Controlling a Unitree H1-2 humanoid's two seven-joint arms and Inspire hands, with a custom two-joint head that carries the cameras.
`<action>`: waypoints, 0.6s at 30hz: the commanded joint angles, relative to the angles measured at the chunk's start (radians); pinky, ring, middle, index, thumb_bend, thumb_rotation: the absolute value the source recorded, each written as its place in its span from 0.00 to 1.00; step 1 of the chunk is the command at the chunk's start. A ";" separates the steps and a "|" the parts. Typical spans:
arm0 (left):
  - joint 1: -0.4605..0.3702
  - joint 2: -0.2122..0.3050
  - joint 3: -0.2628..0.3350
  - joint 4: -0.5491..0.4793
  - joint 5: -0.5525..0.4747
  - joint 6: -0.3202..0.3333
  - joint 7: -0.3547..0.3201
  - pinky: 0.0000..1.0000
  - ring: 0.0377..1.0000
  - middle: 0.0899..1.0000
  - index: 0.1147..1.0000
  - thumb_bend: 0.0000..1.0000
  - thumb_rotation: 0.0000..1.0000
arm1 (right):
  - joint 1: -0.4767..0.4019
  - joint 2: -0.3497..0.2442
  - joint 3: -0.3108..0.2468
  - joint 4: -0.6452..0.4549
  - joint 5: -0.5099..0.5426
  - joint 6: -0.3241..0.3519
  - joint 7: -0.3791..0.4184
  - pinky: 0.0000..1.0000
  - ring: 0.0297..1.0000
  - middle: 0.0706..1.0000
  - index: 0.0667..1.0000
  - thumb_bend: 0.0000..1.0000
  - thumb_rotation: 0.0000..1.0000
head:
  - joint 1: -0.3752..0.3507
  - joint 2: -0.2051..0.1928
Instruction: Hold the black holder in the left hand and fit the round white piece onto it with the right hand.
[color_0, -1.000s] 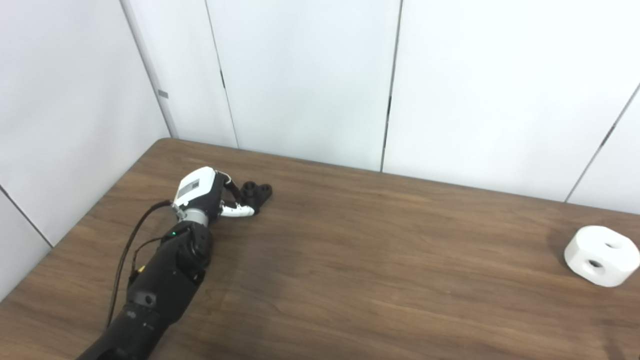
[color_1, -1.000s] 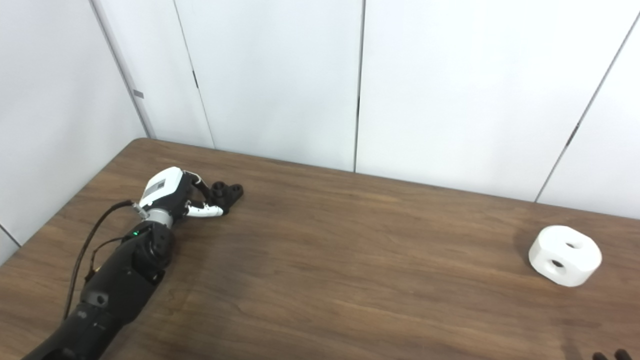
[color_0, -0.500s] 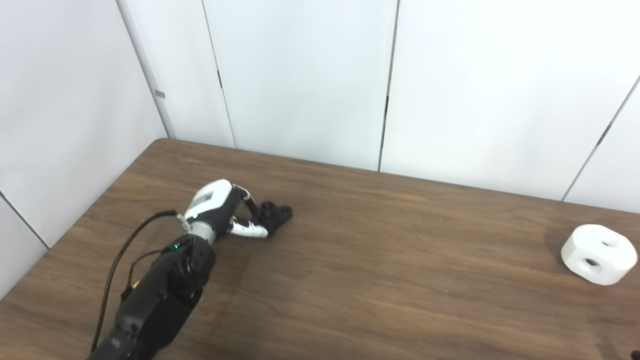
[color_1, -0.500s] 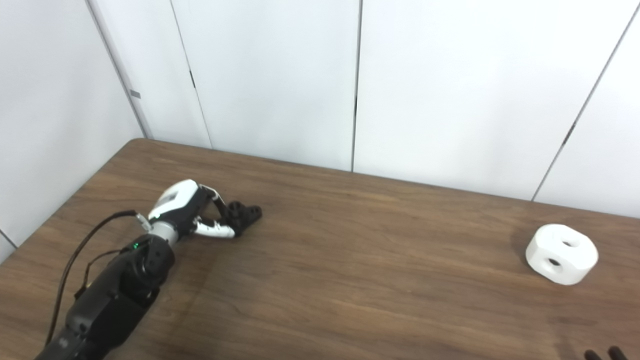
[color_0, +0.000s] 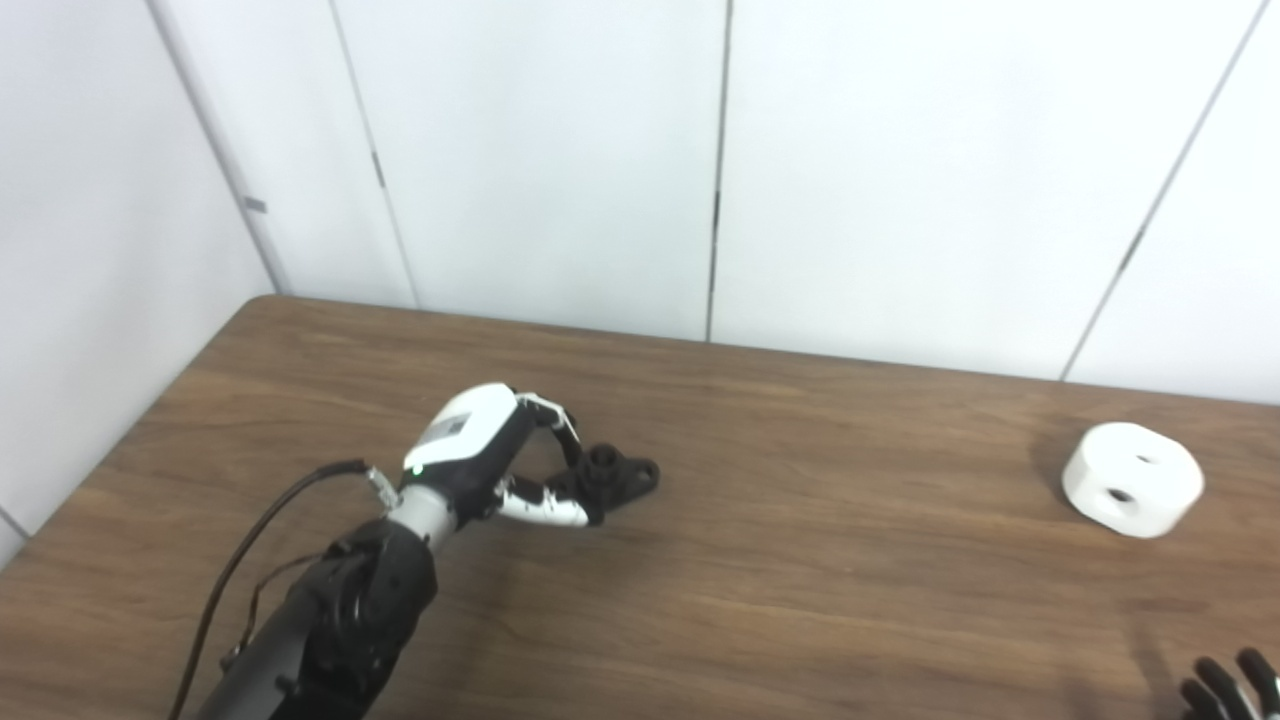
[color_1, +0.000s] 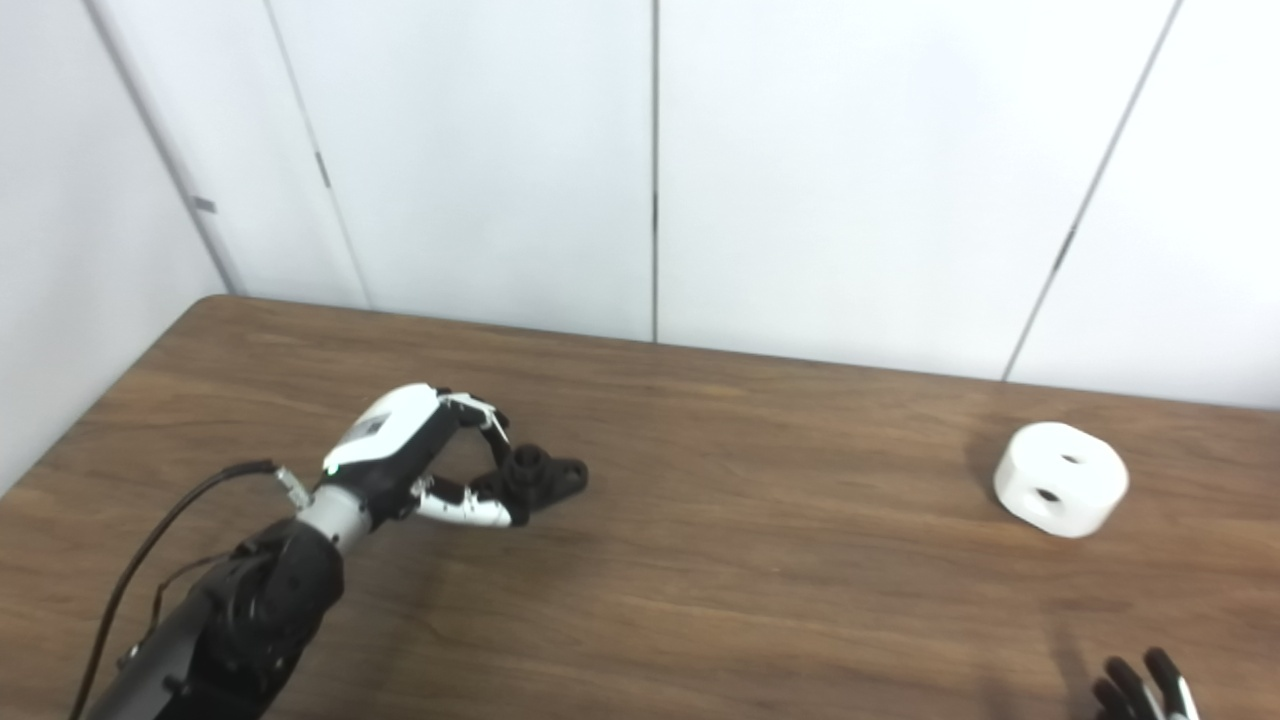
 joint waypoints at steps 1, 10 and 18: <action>-0.011 0.008 -0.006 -0.038 0.018 -0.049 0.001 1.00 0.90 0.78 0.42 0.52 0.05 | 0.006 0.016 0.028 0.003 0.000 0.050 0.010 0.92 0.92 0.93 0.99 0.56 1.00 | -0.014 0.002; 0.018 -0.040 -0.086 -0.075 0.070 -0.122 -0.043 0.98 0.88 0.76 0.42 0.52 0.05 | -0.023 0.046 0.061 0.038 -0.027 0.028 -0.029 0.85 0.87 0.87 0.94 0.61 1.00 | -0.092 0.019; 0.055 -0.066 -0.132 -0.125 0.109 -0.180 -0.096 0.96 0.87 0.76 0.42 0.52 0.05 | -0.040 0.057 0.099 0.041 -0.070 0.018 -0.043 0.84 0.87 0.88 0.93 0.66 1.00 | -0.155 0.051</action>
